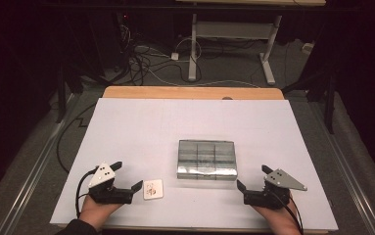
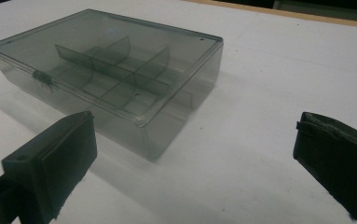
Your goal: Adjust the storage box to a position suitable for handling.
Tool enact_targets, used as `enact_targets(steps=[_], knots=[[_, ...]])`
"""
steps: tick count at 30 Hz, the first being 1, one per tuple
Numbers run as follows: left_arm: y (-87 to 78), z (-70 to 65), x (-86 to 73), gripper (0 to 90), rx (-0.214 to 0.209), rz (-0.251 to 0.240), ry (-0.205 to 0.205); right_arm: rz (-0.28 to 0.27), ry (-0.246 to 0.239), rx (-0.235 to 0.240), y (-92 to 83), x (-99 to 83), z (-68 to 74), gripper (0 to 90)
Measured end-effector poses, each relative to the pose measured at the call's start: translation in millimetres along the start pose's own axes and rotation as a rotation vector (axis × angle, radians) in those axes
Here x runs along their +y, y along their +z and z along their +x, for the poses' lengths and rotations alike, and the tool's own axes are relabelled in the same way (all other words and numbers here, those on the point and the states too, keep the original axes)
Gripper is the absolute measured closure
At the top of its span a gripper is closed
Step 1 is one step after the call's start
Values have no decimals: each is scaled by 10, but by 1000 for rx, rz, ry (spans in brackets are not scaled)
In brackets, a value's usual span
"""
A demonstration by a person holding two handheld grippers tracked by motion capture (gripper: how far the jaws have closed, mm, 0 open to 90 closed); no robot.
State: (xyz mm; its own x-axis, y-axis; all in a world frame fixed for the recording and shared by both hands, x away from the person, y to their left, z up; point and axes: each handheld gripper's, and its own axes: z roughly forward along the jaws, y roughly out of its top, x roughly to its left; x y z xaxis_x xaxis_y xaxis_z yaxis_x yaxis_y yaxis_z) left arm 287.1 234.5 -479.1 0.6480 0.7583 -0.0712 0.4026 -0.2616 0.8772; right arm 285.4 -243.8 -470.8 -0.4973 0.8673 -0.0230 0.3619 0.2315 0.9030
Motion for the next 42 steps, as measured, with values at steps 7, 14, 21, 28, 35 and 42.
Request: enact_targets(steps=[7,14,21,28,35,42], knots=[[31,4,14,0,-10,2,4,-3,2,-2,-12,-6,-28,0],[-5,28,14,0,-7,-14,-13,-4,-1,-1,-2,0,-27,0],[5,11,42,0,-31,22,-13,-8,-3,-1,1,8,-27,0],[-4,-16,65,131,-69,32,-8,-8,-3,-6,-4,10,-30,0],[52,-82,101,400,-95,56,-5,-9,-2,-9,-2,11,-36,0],[172,-245,149,690,-154,112,10,-11,-4,-13,-8,14,-34,0]])
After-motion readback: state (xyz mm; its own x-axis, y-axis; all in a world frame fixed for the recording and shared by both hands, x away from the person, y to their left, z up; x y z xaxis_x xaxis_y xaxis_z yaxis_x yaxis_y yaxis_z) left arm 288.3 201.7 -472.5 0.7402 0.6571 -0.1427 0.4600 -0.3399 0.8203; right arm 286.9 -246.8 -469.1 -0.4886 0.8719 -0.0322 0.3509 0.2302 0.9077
